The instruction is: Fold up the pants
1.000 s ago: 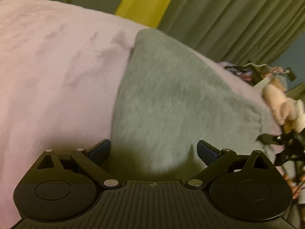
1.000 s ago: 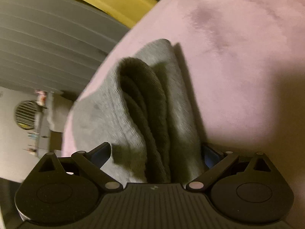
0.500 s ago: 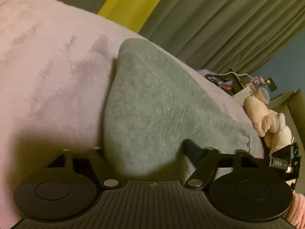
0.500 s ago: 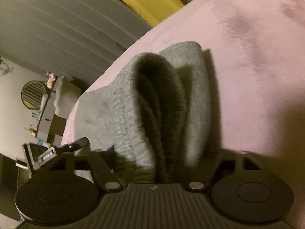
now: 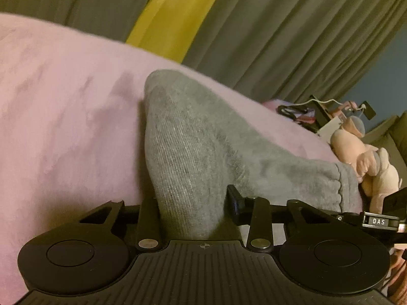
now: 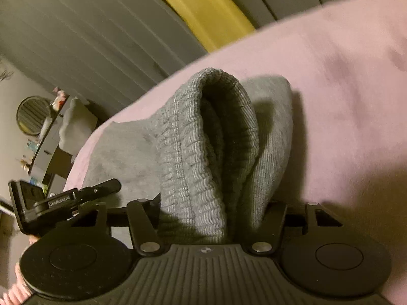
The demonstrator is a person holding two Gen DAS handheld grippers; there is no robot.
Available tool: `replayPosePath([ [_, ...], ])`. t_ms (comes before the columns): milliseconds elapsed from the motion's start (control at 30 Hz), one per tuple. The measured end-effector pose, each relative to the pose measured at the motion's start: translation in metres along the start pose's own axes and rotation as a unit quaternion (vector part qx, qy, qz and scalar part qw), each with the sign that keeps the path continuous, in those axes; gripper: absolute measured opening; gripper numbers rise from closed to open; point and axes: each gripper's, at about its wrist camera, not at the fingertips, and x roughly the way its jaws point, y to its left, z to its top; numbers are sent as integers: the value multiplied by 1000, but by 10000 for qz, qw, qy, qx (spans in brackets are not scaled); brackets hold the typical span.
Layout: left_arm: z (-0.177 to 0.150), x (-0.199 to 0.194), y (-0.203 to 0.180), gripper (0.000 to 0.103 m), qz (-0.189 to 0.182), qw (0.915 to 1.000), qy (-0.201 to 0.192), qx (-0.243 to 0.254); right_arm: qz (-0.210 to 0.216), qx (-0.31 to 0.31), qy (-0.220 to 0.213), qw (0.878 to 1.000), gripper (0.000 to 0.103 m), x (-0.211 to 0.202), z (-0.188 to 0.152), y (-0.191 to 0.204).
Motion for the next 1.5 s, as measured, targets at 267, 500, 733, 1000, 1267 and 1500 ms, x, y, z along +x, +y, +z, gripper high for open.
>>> replayPosePath([
  [267, 31, -5, -18, 38, -141, 9997, -203, -64, 36, -112, -428, 9990, 55, -19, 36, 14],
  [500, 33, 9, -13, 77, 2426, 9683, -597, 8, -1833, -526, -935, 9772, 79, -17, 48, 8],
  [733, -20, -17, -37, 96, 1848, 9797, -419, 646, -1794, -529, -1129, 9758, 98, -34, 8, 28],
  [1000, -60, -21, -52, 97, 2322, 9648, -238, 1214, -2433, -1200, -232, 9622, 99, -6, -40, 44],
  [1267, -73, -29, -49, 99, 2340, 9682, -276, 846, -2706, -1239, -188, 9545, 99, -11, -46, 40],
  [1500, -80, -36, -50, 102, 2425, 9670, -399, 677, -2817, -1294, -196, 9505, 99, -12, -58, 56],
])
